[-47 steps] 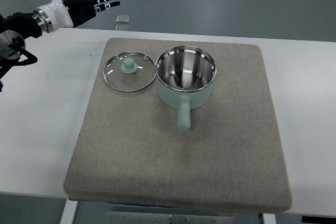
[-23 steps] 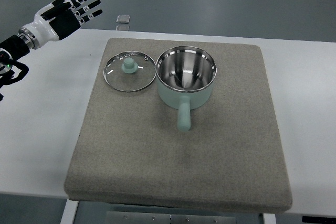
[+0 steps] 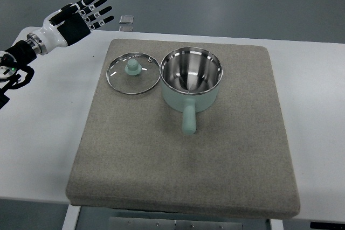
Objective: Place lid left of pot with left hand
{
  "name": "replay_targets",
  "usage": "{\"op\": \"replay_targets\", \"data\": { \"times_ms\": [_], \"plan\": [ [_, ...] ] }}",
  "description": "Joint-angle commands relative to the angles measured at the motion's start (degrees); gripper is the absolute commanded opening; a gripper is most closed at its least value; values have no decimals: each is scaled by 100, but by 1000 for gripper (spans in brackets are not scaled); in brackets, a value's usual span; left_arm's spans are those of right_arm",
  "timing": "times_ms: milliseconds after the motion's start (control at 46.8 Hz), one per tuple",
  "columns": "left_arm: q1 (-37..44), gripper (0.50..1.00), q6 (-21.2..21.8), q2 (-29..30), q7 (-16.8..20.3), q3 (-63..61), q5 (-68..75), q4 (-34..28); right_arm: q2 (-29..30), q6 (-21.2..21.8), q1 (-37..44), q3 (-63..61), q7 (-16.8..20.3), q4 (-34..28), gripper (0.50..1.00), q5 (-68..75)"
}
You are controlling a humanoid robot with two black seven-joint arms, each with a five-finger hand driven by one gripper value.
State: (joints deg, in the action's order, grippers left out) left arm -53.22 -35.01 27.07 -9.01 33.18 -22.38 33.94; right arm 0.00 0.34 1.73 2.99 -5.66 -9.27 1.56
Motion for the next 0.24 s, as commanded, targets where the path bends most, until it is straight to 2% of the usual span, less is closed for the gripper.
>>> {"op": "replay_targets", "data": {
  "times_ms": [0,214],
  "plan": [
    [66,996,1,0,5,-13,14,7,0,1,-32,8,-31,-31,924,3],
    [198,996,1,0,5,-13,58,-1,0,1,-32,17,-31,-75,924,-15]
  ]
}}
